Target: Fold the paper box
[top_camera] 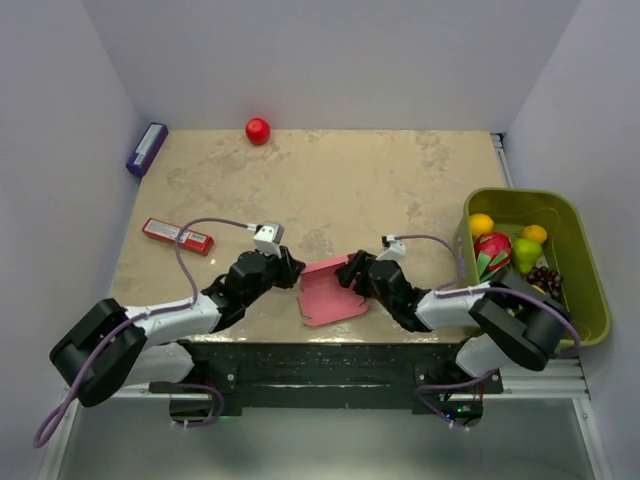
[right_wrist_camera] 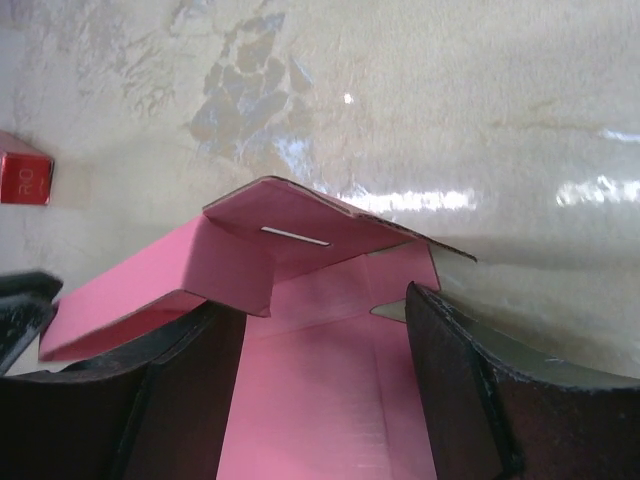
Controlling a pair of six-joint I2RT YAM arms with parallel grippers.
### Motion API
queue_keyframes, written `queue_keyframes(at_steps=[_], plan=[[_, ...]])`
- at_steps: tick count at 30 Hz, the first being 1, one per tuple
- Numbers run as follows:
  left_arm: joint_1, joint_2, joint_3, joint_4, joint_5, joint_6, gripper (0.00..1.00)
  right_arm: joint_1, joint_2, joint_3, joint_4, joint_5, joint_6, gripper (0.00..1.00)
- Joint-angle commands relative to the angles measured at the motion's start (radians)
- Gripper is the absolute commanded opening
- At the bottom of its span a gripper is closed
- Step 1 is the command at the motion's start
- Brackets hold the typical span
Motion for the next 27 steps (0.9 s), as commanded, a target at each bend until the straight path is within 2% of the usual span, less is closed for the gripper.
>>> queue_keyframes(at_steps=[1, 2, 3, 6, 9, 13, 15, 18, 20, 26, 27], plan=[[0.001, 0.051, 0.071, -0.150, -0.043, 0.076, 0.32, 0.005, -0.114, -0.056, -0.237, -0.054, 0.044, 0.70], [0.003, 0.048, 0.101, -0.165, -0.049, 0.082, 0.36, 0.005, -0.148, -0.062, -0.301, -0.051, 0.043, 0.72], [0.006, 0.042, 0.117, -0.179, -0.049, 0.090, 0.46, 0.005, -0.236, -0.064, -0.335, -0.048, 0.032, 0.73], [0.010, 0.001, 0.178, -0.240, -0.064, 0.113, 0.67, 0.005, -0.361, -0.052, -0.491, -0.028, -0.008, 0.75], [0.015, -0.049, 0.217, -0.309, -0.078, 0.121, 0.75, 0.003, -0.487, -0.033, -0.613, -0.002, -0.034, 0.77], [0.017, -0.125, 0.186, -0.366, -0.052, 0.066, 0.78, 0.003, -0.526, -0.021, -0.703, -0.011, -0.046, 0.77], [0.017, -0.179, 0.123, -0.360, -0.028, 0.032, 0.78, 0.003, -0.520, -0.022, -0.722, -0.003, -0.052, 0.77], [0.015, -0.248, 0.028, -0.336, 0.029, -0.034, 0.78, 0.002, -0.539, -0.015, -0.739, 0.047, -0.086, 0.76], [0.015, -0.296, -0.031, -0.331, 0.052, -0.068, 0.78, -0.001, -0.556, 0.004, -0.751, 0.135, -0.121, 0.77], [0.015, -0.334, -0.101, -0.331, 0.109, -0.109, 0.78, -0.024, -0.494, 0.036, -0.578, 0.170, -0.298, 0.70], [0.015, -0.339, -0.107, -0.331, 0.110, -0.121, 0.78, -0.029, -0.457, 0.042, -0.553, 0.160, -0.322, 0.66]])
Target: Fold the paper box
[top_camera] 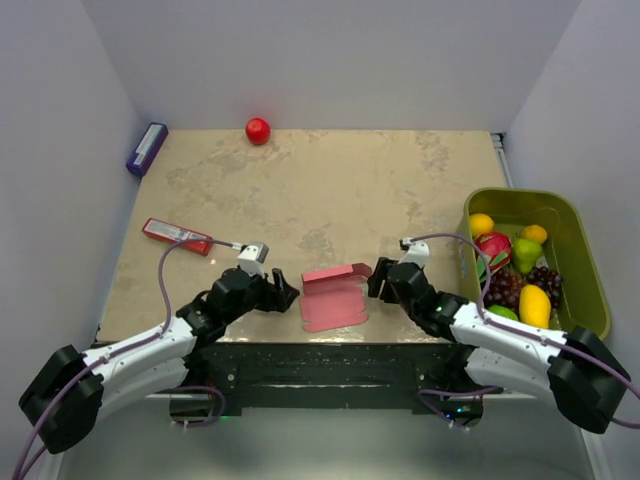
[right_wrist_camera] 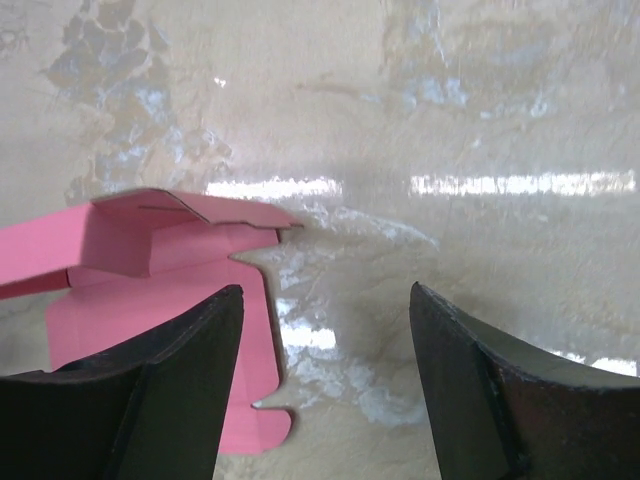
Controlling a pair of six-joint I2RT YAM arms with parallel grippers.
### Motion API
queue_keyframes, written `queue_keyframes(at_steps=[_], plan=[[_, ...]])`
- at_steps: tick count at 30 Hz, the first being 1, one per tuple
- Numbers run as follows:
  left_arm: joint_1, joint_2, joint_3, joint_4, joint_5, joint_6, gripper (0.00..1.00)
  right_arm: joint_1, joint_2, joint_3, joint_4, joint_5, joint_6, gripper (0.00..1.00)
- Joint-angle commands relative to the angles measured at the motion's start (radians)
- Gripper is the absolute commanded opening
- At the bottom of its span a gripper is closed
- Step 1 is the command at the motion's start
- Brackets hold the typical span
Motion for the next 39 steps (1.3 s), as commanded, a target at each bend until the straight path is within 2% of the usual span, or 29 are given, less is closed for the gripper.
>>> queue_keyframes(at_steps=[1, 5, 23, 31, 39], plan=[[0.004, -0.038, -0.031, 0.022, 0.061, -0.066, 0.78, -0.011, 0.093, 0.069, 0.203, 0.048, -0.178, 0.64], [0.004, -0.076, -0.057, 0.016, 0.081, -0.096, 0.78, -0.015, 0.169, 0.104, 0.268, 0.027, -0.210, 0.59], [0.013, -0.139, -0.020, -0.046, 0.124, -0.099, 0.80, -0.035, 0.433, 0.149, 0.457, -0.029, -0.397, 0.57], [0.016, -0.070, -0.014, -0.040, 0.118, -0.082, 0.76, -0.042, 0.429, 0.094, 0.610, -0.113, -0.497, 0.57], [0.015, 0.078, -0.008, 0.150, 0.172, -0.102, 0.71, -0.042, 0.427, 0.065, 0.691, -0.235, -0.526, 0.50]])
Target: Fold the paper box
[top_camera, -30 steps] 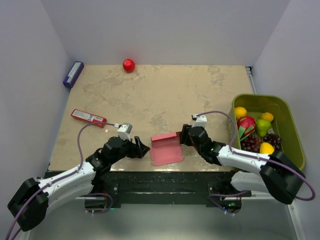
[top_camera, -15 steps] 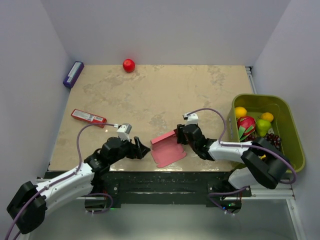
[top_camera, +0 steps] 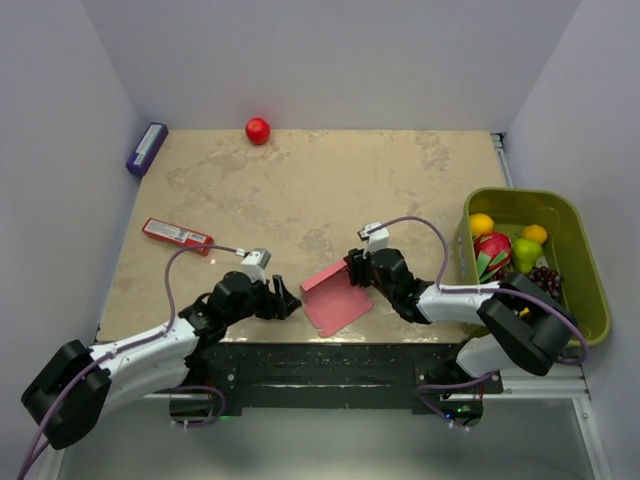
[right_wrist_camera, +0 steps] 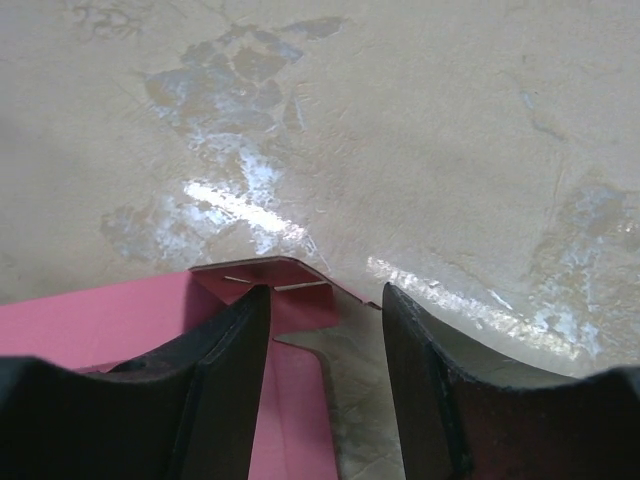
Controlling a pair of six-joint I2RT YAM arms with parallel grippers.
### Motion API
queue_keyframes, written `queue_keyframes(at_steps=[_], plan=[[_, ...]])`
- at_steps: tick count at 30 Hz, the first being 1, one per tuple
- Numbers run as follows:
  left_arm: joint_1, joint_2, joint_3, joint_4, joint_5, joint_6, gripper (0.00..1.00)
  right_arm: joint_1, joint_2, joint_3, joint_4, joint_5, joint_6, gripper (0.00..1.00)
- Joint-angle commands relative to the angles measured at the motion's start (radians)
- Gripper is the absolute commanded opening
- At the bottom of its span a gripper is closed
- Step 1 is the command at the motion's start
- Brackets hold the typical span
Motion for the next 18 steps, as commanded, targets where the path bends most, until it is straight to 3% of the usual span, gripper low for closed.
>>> queue_keyframes(at_steps=[1, 8, 12, 18], plan=[[0.004, 0.078, 0.043, 0.165, 0.041, -0.001, 0.70, -0.002, -0.027, -0.015, 0.103, -0.077, -0.039, 0.48], [0.004, 0.199, 0.080, 0.233, -0.002, 0.014, 0.68, -0.002, -0.033, 0.005, 0.032, -0.118, -0.022, 0.33], [0.006, 0.181, 0.095, 0.185, -0.130, 0.019, 0.67, -0.002, -0.029, 0.015, -0.009, -0.160, 0.007, 0.28], [0.010, 0.117, 0.117, 0.098, -0.200, 0.059, 0.71, -0.004, -0.049, -0.006, -0.001, -0.210, 0.025, 0.19]])
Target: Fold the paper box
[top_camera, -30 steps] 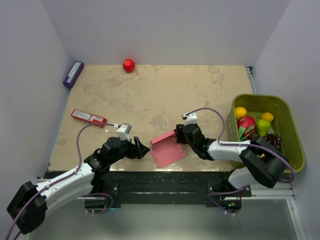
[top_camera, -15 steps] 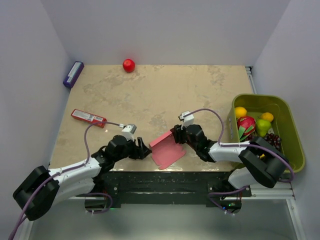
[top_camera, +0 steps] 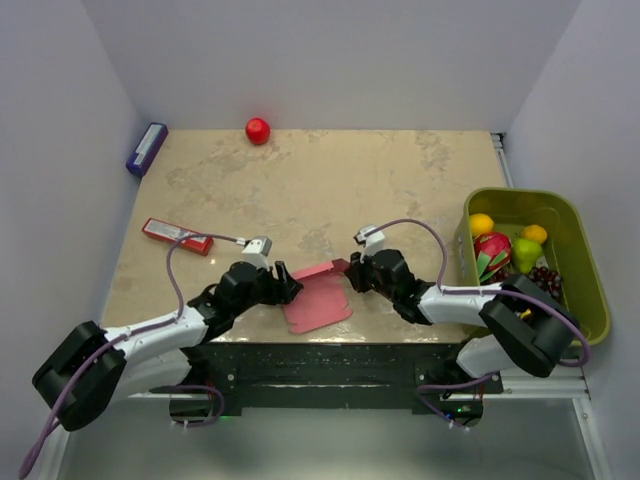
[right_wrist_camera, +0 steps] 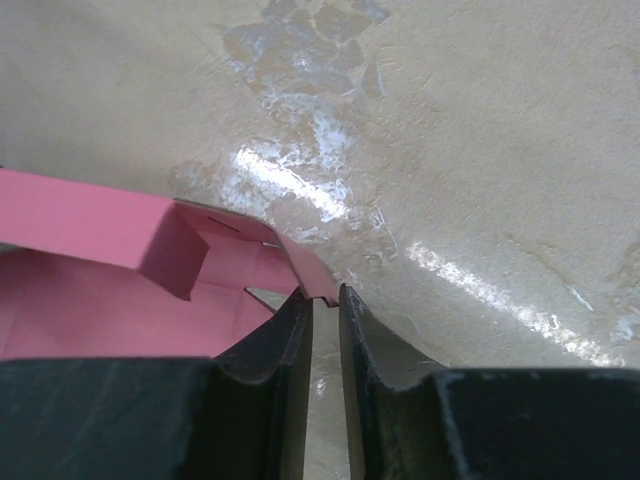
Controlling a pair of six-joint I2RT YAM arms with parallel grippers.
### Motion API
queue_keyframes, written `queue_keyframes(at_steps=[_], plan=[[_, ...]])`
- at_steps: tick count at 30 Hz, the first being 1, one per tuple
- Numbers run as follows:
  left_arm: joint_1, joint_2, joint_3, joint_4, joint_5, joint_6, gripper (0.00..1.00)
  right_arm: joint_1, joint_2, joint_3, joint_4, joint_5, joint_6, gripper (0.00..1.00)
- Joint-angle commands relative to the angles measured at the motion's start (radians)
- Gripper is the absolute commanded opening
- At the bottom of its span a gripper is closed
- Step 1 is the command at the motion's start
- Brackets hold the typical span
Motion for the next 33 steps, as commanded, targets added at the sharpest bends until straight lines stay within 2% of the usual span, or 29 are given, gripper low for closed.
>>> queue_keyframes(at_steps=[1, 4, 8, 13, 20, 25, 33], plan=[[0.015, -0.055, 0.041, -0.036, -0.081, 0.047, 0.73, -0.003, -0.036, 0.003, 0.008, -0.057, 0.018, 0.11], [0.037, -0.098, 0.025, -0.060, -0.061, 0.054, 0.79, -0.003, -0.065, 0.006, -0.008, -0.073, 0.015, 0.00], [0.072, -0.210, 0.002, -0.114, -0.026, 0.046, 0.84, -0.001, -0.136, 0.023, -0.065, -0.096, 0.007, 0.00], [0.100, -0.362, 0.010, -0.227, 0.012, 0.028, 0.93, -0.003, -0.275, 0.070, -0.229, -0.113, 0.007, 0.00], [0.135, -0.497, 0.116, -0.410, 0.011, 0.051, 1.00, -0.003, -0.443, 0.184, -0.453, -0.156, -0.029, 0.00], [0.157, -0.517, 0.199, -0.448, 0.032, 0.055, 1.00, -0.003, -0.532, 0.224, -0.579, -0.185, -0.069, 0.00], [0.169, -0.462, 0.298, -0.435, 0.210, 0.072, 1.00, -0.003, -0.575, 0.285, -0.689, -0.228, -0.129, 0.00]])
